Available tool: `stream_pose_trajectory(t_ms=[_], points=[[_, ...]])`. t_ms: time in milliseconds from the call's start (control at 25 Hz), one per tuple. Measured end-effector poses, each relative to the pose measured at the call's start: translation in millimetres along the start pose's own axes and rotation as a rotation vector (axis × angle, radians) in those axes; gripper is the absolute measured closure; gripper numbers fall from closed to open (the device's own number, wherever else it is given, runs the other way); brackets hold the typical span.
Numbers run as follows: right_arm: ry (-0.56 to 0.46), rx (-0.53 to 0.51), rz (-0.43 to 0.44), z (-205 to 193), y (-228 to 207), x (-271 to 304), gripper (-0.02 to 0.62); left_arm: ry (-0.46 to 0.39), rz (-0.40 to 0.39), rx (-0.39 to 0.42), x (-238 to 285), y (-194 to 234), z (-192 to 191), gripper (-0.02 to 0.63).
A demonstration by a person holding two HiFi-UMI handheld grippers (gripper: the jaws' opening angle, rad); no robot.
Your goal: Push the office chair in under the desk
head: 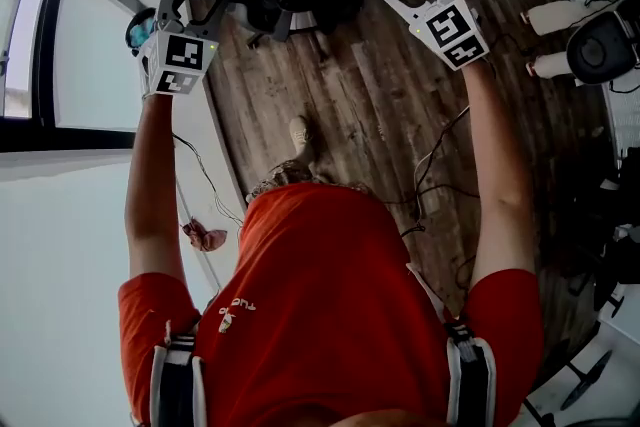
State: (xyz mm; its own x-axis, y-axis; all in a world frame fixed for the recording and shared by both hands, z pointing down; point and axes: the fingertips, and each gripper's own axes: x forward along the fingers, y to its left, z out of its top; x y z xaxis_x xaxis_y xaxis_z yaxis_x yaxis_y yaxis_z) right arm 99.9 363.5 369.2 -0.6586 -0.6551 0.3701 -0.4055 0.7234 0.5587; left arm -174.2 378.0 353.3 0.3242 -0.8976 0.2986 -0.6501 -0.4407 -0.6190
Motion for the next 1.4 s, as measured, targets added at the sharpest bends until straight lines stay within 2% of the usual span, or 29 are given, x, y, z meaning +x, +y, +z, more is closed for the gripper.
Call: stream_pose_trajectory(t_ms=[160,280,560,720,920,1000,1120,1200,1320,1400], points=[[0.133,-0.083,0.041,-29.8,-17.7,20.3,0.345,0.075,-0.036,0.131,27.0,8.9,-23.0,0.358],[0.192,-0.127,0.07,-45.3,-33.0,35.8,0.337,0.125,-0.072,0.2,43.9,11.8,-36.4,0.344],[0.329,-0.223,0.186,-83.0,-48.0,73.3,0.327,0.222,-0.175,0.299,81.1,9.5,-65.1,0.336],[0.386,-0.249,0.264,-102.0,-46.8,94.6,0.327,0.206,-0.21,0.327,88.5,10.8,-66.4,0.333],[0.393,-0.278,0.319,-109.6,-43.0,117.6,0.325,0.238,-0.207,0.369,87.7,9.2,-76.0,0.333],[0.389,-0.291,0.334,-110.9,-39.0,125.7,0.325,0.256,-0.206,0.361,91.2,10.3,-83.0,0.333],[0.374,-0.325,0.323,-104.1,-40.2,136.4,0.328,0.271,-0.211,0.353,101.1,14.6,-91.5,0.334],[0.368,-0.335,0.324,-101.1,-41.2,137.9,0.328,0.284,-0.233,0.383,109.6,14.5,-96.3,0.341],[0.377,-0.345,0.337,-102.4,-40.3,136.2,0.339,0.292,-0.282,0.441,119.8,7.6,-98.5,0.385],[0.384,-0.355,0.346,-103.1,-41.6,135.3,0.35,0.295,-0.312,0.473,124.4,1.1,-98.8,0.451]])
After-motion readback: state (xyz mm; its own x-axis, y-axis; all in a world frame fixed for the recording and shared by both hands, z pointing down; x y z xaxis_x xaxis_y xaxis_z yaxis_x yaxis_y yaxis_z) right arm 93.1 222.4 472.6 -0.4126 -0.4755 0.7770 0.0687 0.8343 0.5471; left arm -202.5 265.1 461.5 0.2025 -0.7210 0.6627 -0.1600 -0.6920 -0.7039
